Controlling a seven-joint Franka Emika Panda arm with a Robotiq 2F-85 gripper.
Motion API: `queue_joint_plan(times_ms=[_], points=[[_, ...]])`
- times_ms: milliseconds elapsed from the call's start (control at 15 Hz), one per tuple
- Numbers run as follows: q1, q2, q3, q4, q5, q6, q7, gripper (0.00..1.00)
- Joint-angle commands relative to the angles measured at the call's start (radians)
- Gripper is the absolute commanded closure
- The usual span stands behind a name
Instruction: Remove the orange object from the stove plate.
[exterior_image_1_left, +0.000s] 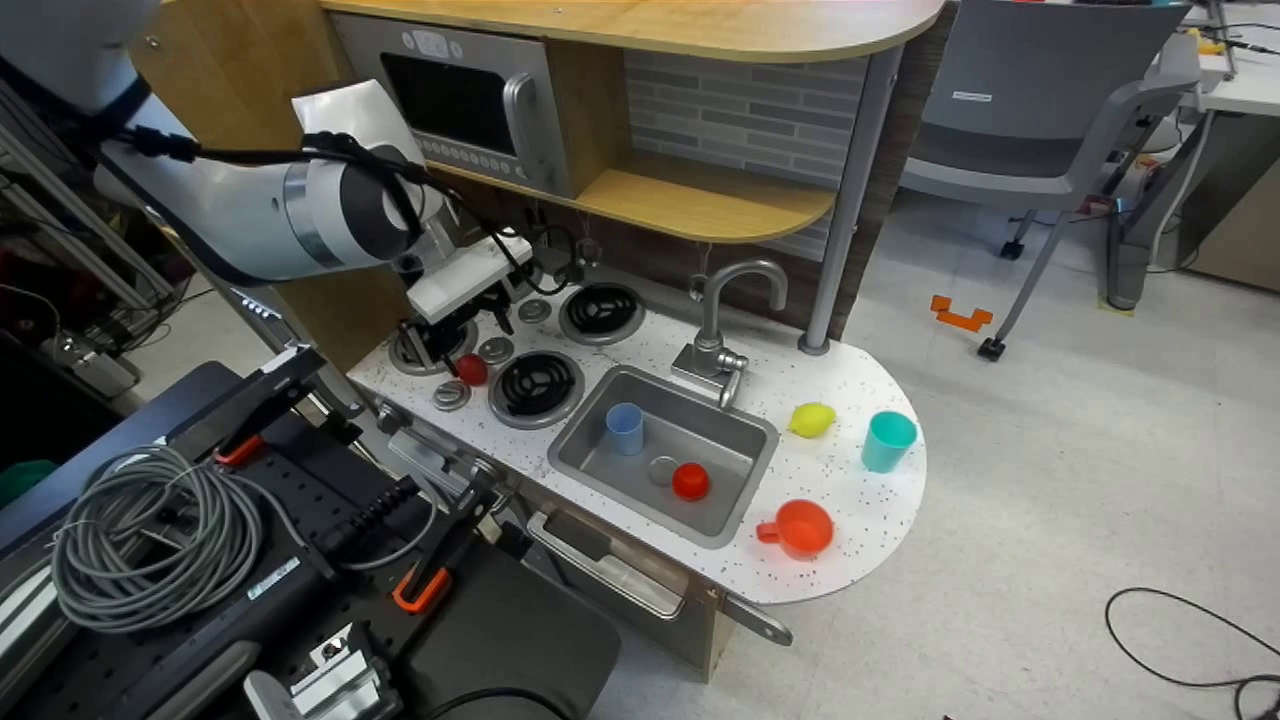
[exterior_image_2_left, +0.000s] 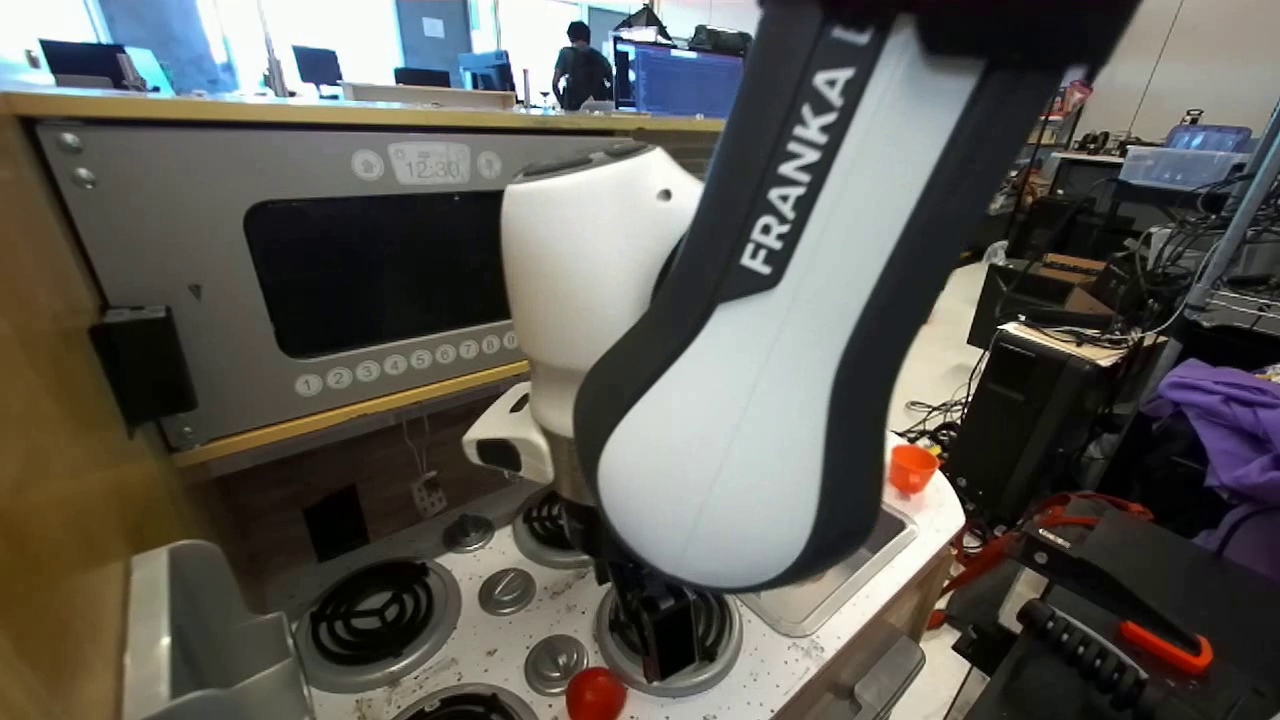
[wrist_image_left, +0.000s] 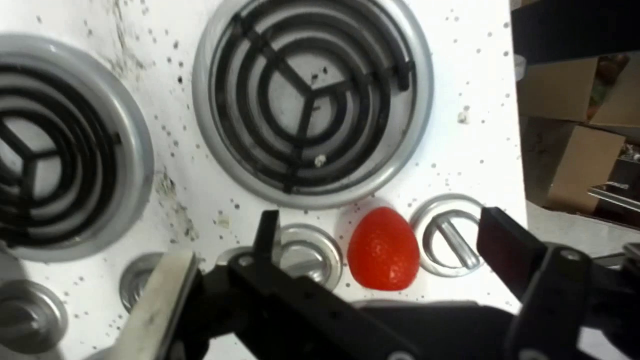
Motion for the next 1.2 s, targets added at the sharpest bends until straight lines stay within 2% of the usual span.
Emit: queue_joint_plan(times_ms=[0,200,333,600,733,867,933,1133], points=[[0.044,-0.146,-0.069,-0.185,-0.004,0.026,0.205,0.0],[-0.027,-0.248,-0.008,-0.289,0.044,-0.013,0.303,0.0],[-0.103,-0.336,0.042,-0.345,0.096,-0.042,0.321,0.0],[-0.308,-0.516,0.177,-0.393,0.338,-0.154,0.235,0.0],[-0.333,-0.62,0.152,-0.41,0.427,-0.248,0.245,0.0],[-0.326,-0.704,0.07,-0.434,0.424,-0.322,0.297,0.0],[-0.294,-0.6,0.081,-0.375,0.41,-0.264,0.259,0.0],[-0.295,-0.684,0.029,-0.413,0.406,-0.308,0.275,0.0]])
